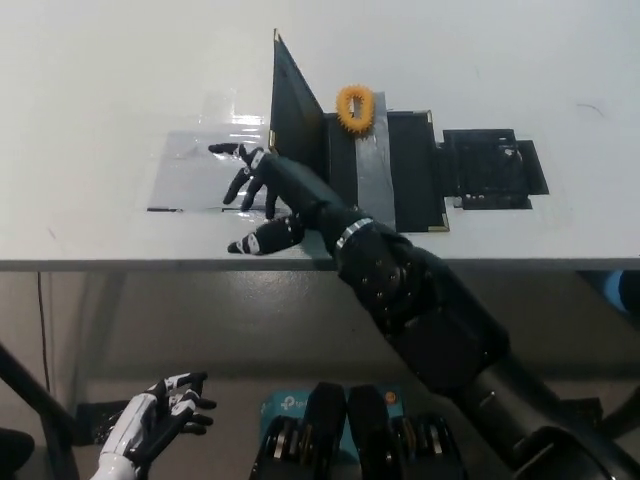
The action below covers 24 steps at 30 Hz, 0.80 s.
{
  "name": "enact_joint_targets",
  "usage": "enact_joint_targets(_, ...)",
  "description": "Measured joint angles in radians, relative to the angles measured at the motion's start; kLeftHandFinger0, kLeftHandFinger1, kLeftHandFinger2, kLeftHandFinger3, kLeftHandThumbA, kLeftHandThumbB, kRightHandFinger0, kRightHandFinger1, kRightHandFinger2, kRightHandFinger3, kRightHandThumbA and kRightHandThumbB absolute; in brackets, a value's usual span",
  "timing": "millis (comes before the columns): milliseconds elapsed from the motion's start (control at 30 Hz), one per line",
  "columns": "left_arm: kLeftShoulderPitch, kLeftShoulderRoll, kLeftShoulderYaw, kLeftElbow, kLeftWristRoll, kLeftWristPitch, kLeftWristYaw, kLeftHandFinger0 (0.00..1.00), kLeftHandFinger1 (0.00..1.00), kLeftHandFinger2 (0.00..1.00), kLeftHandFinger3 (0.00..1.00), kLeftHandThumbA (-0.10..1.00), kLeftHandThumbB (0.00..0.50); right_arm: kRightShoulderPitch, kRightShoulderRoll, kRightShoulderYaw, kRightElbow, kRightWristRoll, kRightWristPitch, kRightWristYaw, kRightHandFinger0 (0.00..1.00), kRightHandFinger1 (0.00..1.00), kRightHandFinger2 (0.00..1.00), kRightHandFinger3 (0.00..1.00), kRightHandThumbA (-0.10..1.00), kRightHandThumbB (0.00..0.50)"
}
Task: The robot uses its right hand to push the cover of the diary kept in the middle of the desk towards the left to open it
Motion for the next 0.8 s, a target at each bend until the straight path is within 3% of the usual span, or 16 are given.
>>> enact_joint_targets(33,0.004,-0.001,0.001,0.000,0.000,0.000,0.000,0.63,0.53,0.53,0.71,0.55,0.295,0.000,0.000,-0.007,-0.032,0.003,0.015,0.009,0.96,0.93,0.94,0.91,1.00,0.218)
enact_joint_targets(67,0.006,-0.002,0.003,0.000,0.000,0.000,0.000,0.62,0.52,0.52,0.71,0.55,0.301,0.000,0.001,-0.014,-0.066,0.006,0.030,0.018,1.00,0.97,0.96,0.90,1.00,0.215)
enact_joint_targets(100,0.009,-0.004,0.005,0.000,0.000,0.000,0.000,0.62,0.50,0.51,0.71,0.56,0.291,0.000,0.004,-0.023,-0.102,0.008,0.048,0.027,1.00,0.89,0.86,0.90,1.00,0.213)
enact_joint_targets(133,0.013,-0.006,0.007,0.000,0.000,-0.001,0.000,0.62,0.50,0.50,0.71,0.56,0.291,0.000,0.007,-0.033,-0.137,0.012,0.070,0.039,1.00,1.00,1.00,0.97,1.00,0.231)
enact_joint_targets(167,0.015,-0.007,0.008,0.000,0.000,-0.001,0.000,0.63,0.51,0.51,0.72,0.57,0.291,0.000,0.011,-0.044,-0.171,0.019,0.091,0.052,1.00,1.00,1.00,1.00,1.00,0.220)
enact_joint_targets(267,0.021,-0.008,0.010,0.001,0.000,-0.002,0.000,0.63,0.51,0.51,0.72,0.58,0.296,-0.002,0.019,-0.091,-0.264,0.054,0.146,0.086,1.00,1.00,1.00,1.00,1.00,0.260)
enact_joint_targets(333,0.023,-0.008,0.012,0.001,0.000,-0.003,0.001,0.67,0.54,0.55,0.74,0.56,0.262,-0.003,0.026,-0.131,-0.308,0.079,0.184,0.104,0.96,1.00,1.00,1.00,1.00,0.280)
enact_joint_targets(467,0.031,-0.013,0.024,0.001,-0.002,-0.003,0.002,0.64,0.50,0.52,0.72,0.55,0.256,-0.011,0.027,-0.224,-0.392,0.132,0.270,0.132,0.99,1.00,1.00,1.00,1.00,0.258)
enact_joint_targets(533,0.036,-0.016,0.028,0.003,-0.003,-0.005,0.002,0.63,0.50,0.51,0.71,0.56,0.266,-0.015,0.024,-0.296,-0.435,0.163,0.299,0.143,1.00,1.00,1.00,1.00,1.00,0.263)
enact_joint_targets(633,0.046,-0.019,0.033,0.004,-0.002,-0.010,0.003,0.66,0.52,0.54,0.71,0.54,0.236,-0.028,0.011,-0.380,-0.480,0.194,0.326,0.159,1.00,1.00,1.00,1.00,1.00,0.262)
enact_joint_targets(700,0.052,-0.025,0.039,0.004,-0.003,-0.012,0.003,0.65,0.52,0.53,0.71,0.54,0.250,-0.030,-0.016,-0.446,-0.524,0.233,0.340,0.170,1.00,1.00,1.00,1.00,1.00,0.272)
enact_joint_targets(800,0.059,-0.032,0.048,0.006,-0.003,-0.015,0.003,0.64,0.51,0.52,0.72,0.55,0.235,-0.022,-0.056,-0.514,-0.578,0.275,0.354,0.174,1.00,1.00,1.00,1.00,1.00,0.225)
